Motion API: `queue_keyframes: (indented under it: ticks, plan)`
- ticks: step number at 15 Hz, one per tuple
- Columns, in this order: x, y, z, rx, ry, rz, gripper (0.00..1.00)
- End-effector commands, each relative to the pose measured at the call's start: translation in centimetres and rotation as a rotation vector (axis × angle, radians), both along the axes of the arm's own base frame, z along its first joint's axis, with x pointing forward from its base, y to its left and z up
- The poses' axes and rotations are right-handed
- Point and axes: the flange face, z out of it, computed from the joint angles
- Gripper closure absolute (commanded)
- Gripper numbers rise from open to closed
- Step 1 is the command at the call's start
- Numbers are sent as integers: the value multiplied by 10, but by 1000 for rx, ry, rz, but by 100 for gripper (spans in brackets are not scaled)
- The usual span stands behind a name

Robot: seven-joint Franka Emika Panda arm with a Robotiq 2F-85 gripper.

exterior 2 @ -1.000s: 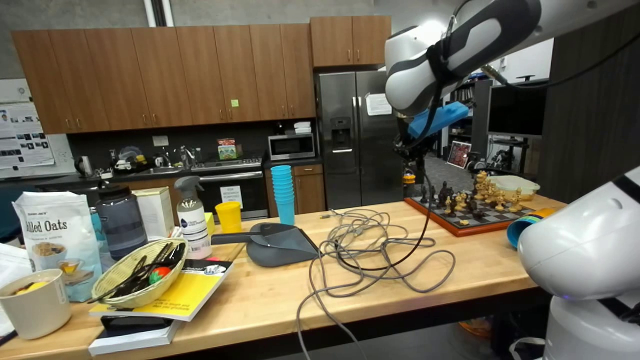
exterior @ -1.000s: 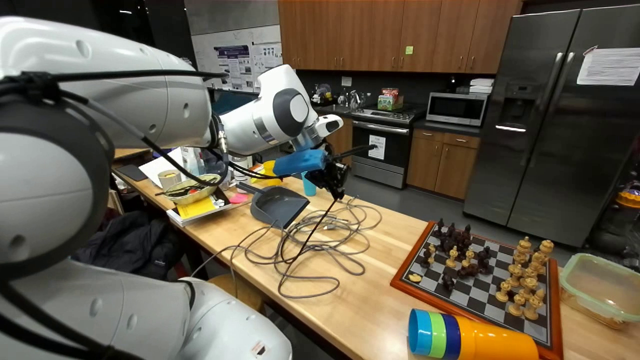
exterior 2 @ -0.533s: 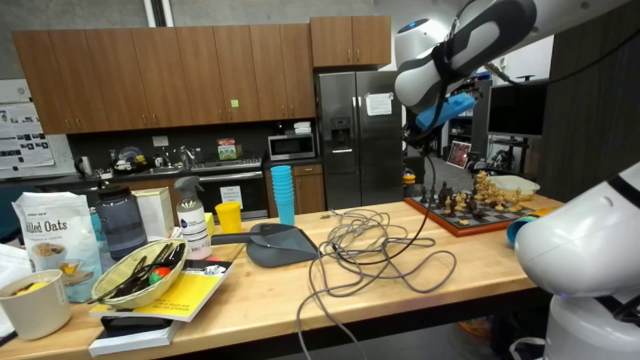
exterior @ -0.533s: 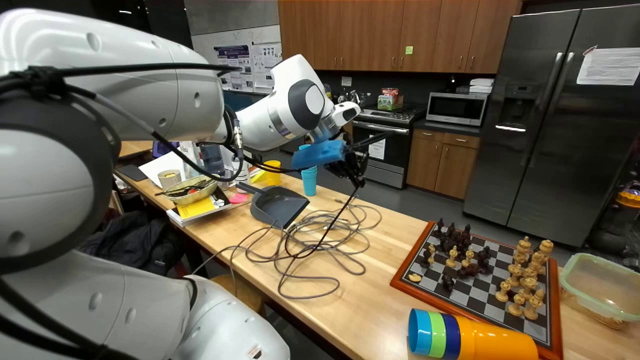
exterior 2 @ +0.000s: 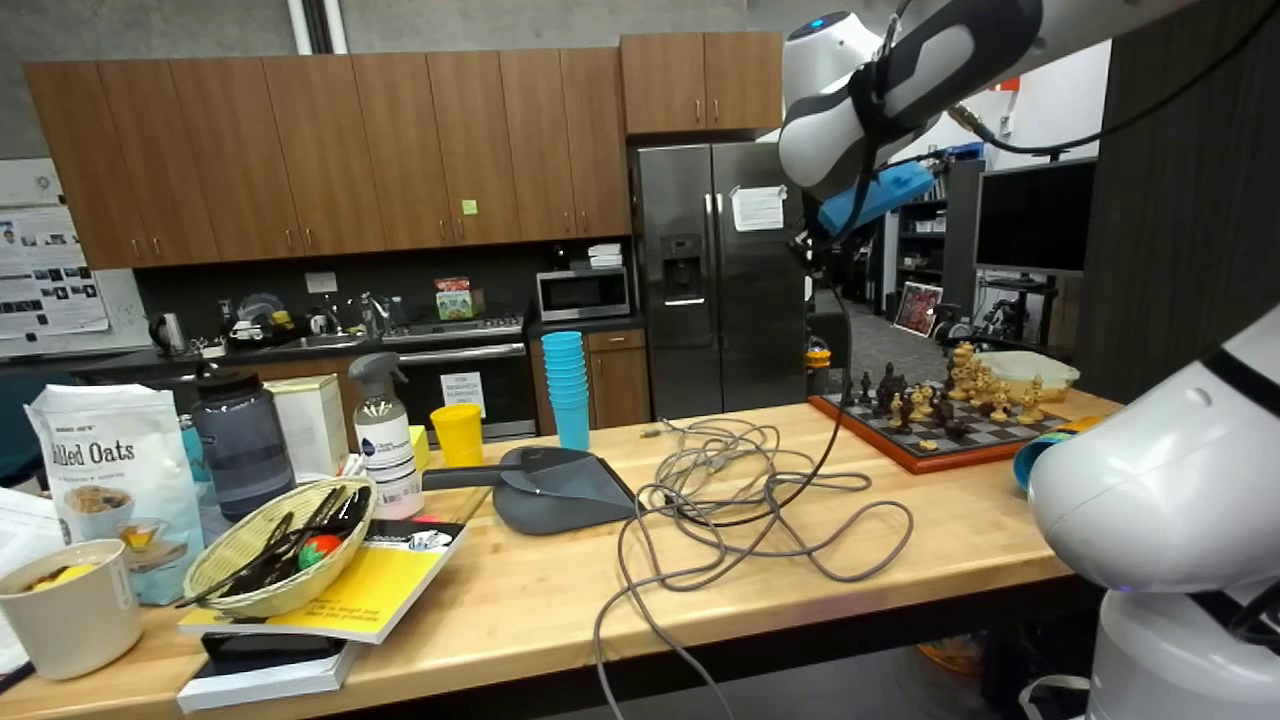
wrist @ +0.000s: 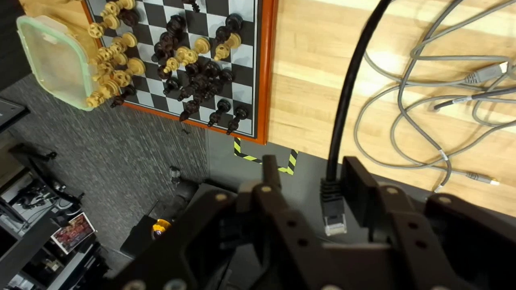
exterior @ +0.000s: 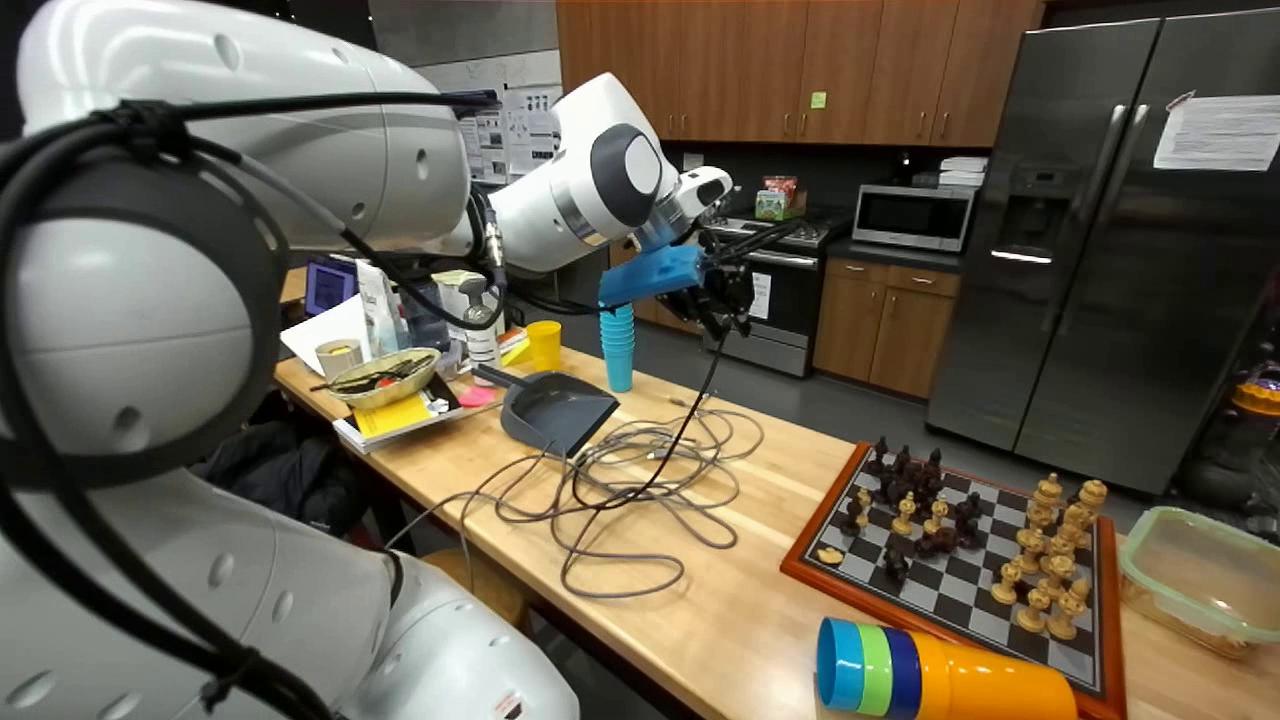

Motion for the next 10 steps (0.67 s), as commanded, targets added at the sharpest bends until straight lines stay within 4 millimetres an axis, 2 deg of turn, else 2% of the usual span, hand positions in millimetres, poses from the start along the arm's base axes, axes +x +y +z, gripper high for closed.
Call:
queue_keyframes:
  ticks: [1,4,5,10]
  plan:
    - [8,-7,3,3,-17,9,24]
    - [7,-14,0,19,-25,4,4]
    - [6,-16,0,25,-23,0,0]
    - [5,-21,-13,37,-15,-3,0]
